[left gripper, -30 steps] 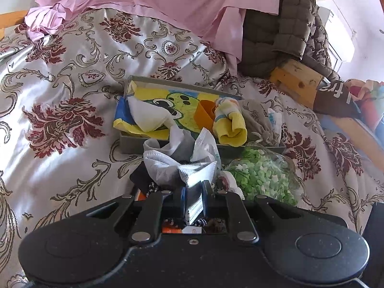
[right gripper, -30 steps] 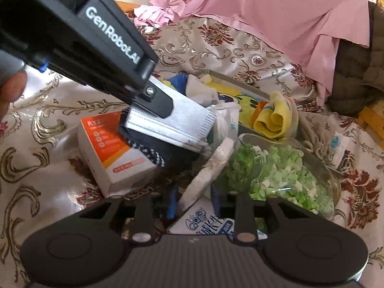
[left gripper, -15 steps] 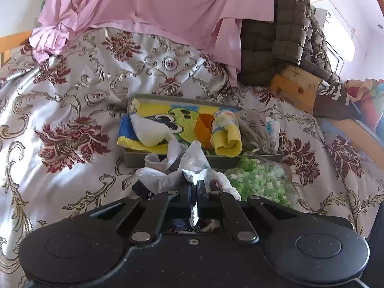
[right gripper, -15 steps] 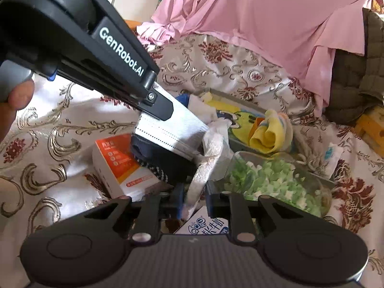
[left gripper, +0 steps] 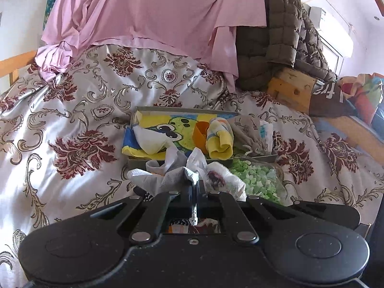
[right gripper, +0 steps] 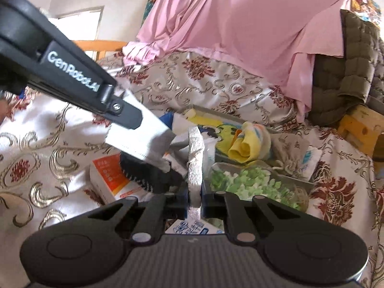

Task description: Organize soft objects

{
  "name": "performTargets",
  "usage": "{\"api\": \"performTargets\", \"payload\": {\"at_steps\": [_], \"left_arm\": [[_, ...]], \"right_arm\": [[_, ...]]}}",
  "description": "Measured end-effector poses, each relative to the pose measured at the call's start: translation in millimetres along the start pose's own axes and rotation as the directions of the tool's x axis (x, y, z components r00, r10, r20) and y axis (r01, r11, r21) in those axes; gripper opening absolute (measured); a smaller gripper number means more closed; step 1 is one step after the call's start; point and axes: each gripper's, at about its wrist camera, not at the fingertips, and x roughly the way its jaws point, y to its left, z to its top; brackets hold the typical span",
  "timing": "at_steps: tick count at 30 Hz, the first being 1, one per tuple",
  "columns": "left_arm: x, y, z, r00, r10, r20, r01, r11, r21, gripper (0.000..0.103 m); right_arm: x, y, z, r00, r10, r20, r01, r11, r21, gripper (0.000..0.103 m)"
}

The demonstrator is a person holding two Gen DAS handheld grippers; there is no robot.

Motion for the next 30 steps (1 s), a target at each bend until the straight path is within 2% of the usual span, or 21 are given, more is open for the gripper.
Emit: {"api": "performTargets", "payload": {"at_steps": [10,20,27,30], "left_arm": [[-15,-5,35,0.994,-0.019,0.104,0.026,0.997,-0.068,0.002],[17,-18,76,0.986,-0.057,0.156,0.062,0.998,-0.025,0.002],[71,-19,100,0.984,-0.082,0.161,0.086,0.996,-0.019,0.002],[102,-23,110,0.983,-0.094,0.159,0.096,0.995,-0.007,0.002]], "right_arm": [[-15,-23,9,0.992,-0.047,0.119,0.035,0.994,0.101,0.011],[-16,-66,22,0.976,-0.115,0.186,0.07,0.97,0.232,0.011],[35,-121,56,0.96,-0.179,0.218,0.101,0.94,0.327,0.011],[68,-149,68,0.963,-0.171,0.21,0.086,0.928,0.363,0.011]]}}
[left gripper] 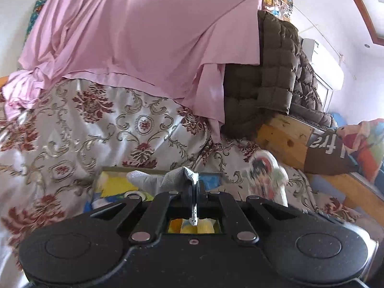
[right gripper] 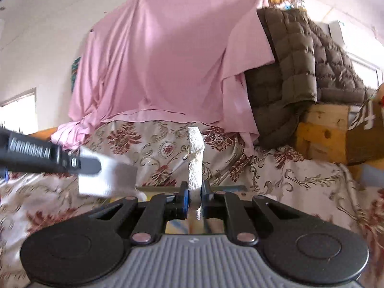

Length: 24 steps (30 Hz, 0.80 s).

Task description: Organize soft objects

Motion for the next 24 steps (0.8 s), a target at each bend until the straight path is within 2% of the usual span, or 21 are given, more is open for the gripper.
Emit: {"api": "performTargets", "payload": {"at_steps": [5,12,17,24], "left_arm": [[63,-8,-1,1.0,-0.021,-0.009,0.022,0.999,0.04,0.002],[130,-16,-4,0.998,-0.052,-0.02,0.052,0.999,-0.015,0.002],[153,-21,-12,0.996,-0.077,-0.048,0.075,0.996,-0.046,0.002],[167,-23,-28,0.994,-0.073,-0.081,0.068,0.996,-0.062,0.002]], "right_arm": [[48,-26,1,0.997,0.037,-0.062,-0.032,0.996,0.083,0.011],[79,-57,-20,0.985,0.056,-0.164,-0.027,0.984,0.178,0.011],[90,-69,-31,0.972,0.063,-0.225,-0.016,0.978,0.207,0.011],[89,-78,-33,0.97,0.076,-0.232,-0.015,0.967,0.254,0.012]]}}
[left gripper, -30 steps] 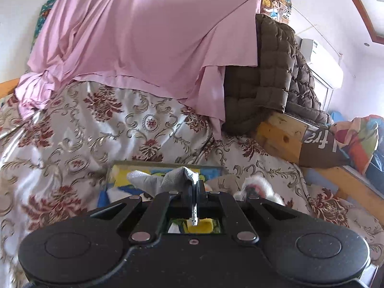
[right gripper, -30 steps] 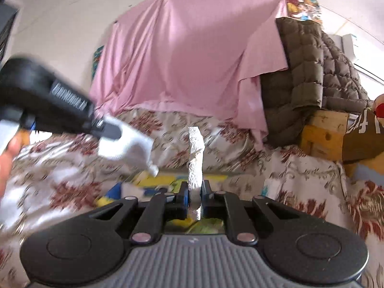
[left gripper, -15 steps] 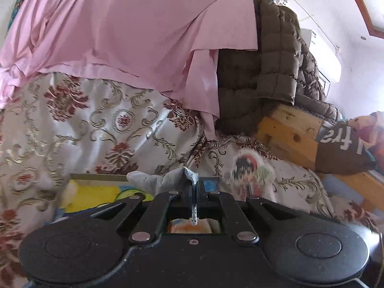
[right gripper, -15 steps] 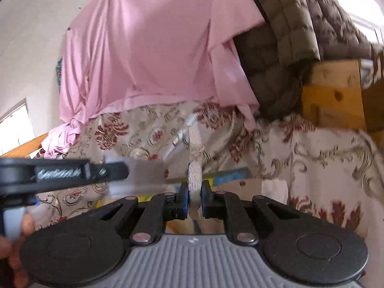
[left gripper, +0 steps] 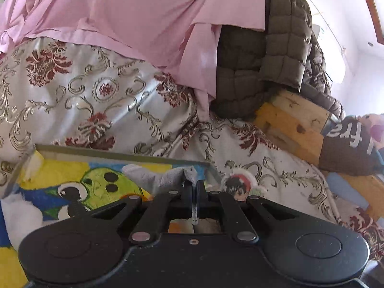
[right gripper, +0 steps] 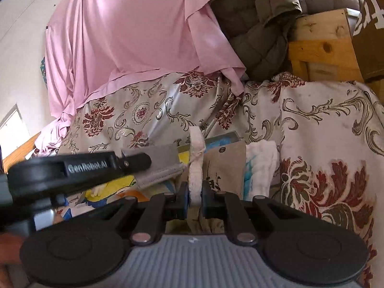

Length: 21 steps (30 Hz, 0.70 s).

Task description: Organize soft objects

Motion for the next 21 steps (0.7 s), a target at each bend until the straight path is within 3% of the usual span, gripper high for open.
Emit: {"api": "performTargets", "payload": {"at_steps": [9,11,15,18,21], "left_arm": [[13,-5,-14,0.997,-0.014,-0.074,0.013,1.0,-0.017,0.004],[13,-4,-15,0.997,-0.016,-0.076,0.013,0.999,-0.035,0.004],[15,-2,-16,0.994,-0.016,-0.108,0.01,0.999,-0.051,0.013],[13,0,-18,0.993,-0.018,-0.115,0.01,0.998,-0.068,0.014],[11,0,-18,0.993,-0.008,-0.12,0.002,0.998,-0.055,0.018]], "right_arm": [[3,-8,0,0.999,-0.043,-0.005,0.043,0.999,0.02,0.023],[2,-8,-1,0.998,-0.062,-0.002,0.062,0.998,0.009,0.031],[0,-7,0,0.996,-0.089,0.003,0.089,0.996,-0.002,0.037],[-1,-5,0,0.994,-0.109,0.005,0.109,0.994,-0.016,0.043],[-4,-3,1,0.989,-0.145,0.013,0.145,0.989,-0.037,0.055]]}}
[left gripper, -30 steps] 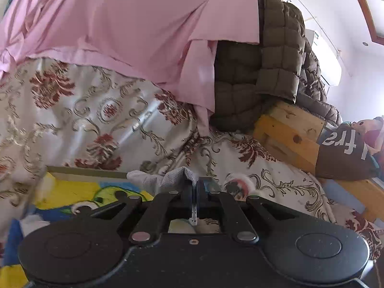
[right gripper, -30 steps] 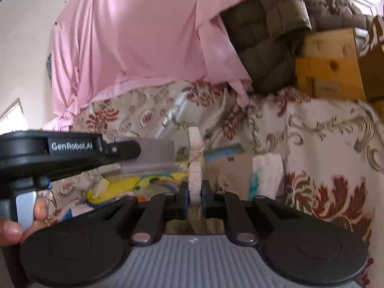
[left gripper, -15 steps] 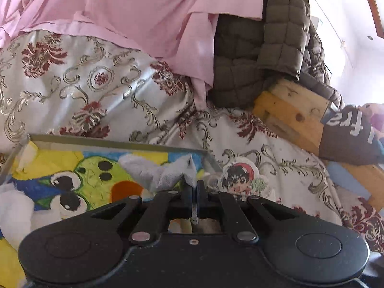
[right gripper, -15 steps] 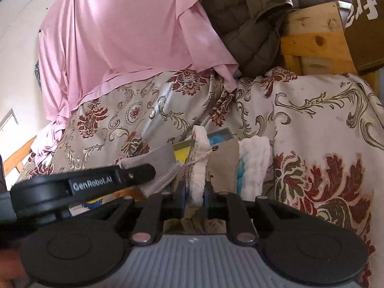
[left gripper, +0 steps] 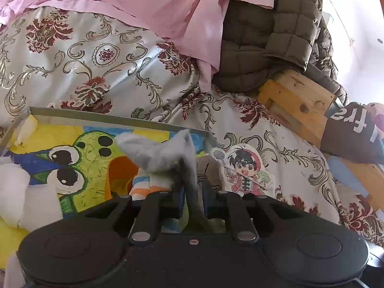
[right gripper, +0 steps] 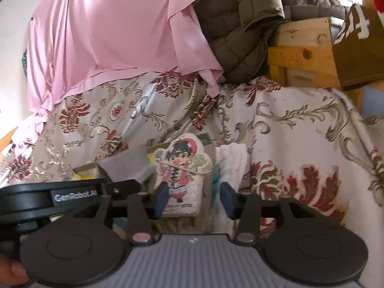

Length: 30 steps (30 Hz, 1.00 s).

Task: Organize soft objects
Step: 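Lower the tissue pack and cartoon card into the tray and open both tools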

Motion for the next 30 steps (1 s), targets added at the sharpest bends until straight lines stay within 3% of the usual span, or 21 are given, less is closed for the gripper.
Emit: {"api": "performTargets", "payload": {"at_steps": [11,15,30], "left_arm": [[-24,-5,6,0.999,0.042,0.029,-0.044,0.998,0.053,0.037],[-40,-5,10,0.996,0.067,0.061,-0.071,0.995,0.067,0.051],[-106,-12,16,0.979,0.144,0.142,-0.162,0.979,0.123,0.091]], "right_arm": [[-13,1,6,0.999,-0.023,0.038,0.024,0.999,-0.028,0.072],[-24,1,9,0.998,-0.033,0.055,0.034,0.999,-0.028,0.084],[-57,-6,16,0.994,-0.03,0.107,0.03,1.0,0.003,0.101]]}}
